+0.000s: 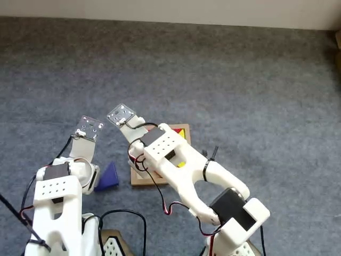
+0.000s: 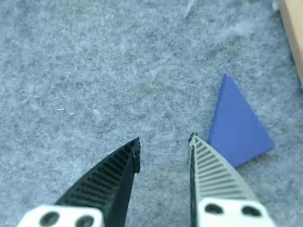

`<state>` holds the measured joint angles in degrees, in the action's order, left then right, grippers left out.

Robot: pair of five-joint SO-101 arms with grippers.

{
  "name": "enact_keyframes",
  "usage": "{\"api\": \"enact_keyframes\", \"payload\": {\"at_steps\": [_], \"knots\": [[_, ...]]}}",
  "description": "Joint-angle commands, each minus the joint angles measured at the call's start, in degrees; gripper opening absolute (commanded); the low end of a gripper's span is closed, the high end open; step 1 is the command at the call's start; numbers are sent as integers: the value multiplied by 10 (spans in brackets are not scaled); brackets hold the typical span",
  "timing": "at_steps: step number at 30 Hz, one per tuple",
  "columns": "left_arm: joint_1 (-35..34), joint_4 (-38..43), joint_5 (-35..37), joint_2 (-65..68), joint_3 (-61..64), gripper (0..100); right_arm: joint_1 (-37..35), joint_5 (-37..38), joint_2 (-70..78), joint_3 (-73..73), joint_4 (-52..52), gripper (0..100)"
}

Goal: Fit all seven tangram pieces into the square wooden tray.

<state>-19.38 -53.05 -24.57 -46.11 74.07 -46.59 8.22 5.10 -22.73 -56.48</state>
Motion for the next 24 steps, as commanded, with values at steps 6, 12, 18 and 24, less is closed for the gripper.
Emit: {"api": "enact_keyframes", "payload": {"at_steps": [6,12,18,24], "knots": [[-9,8,3,-11,-4,175,30,-3,-9,32,20,137],[-9,8,3,-11,-4,175,31,-1,-7,58,22,137],[-9,8,3,-11,-4,175,36,-1,-7,58,54,137],[-9,8,3,-11,-4,175,51,4,-7,58,56,137]]}}
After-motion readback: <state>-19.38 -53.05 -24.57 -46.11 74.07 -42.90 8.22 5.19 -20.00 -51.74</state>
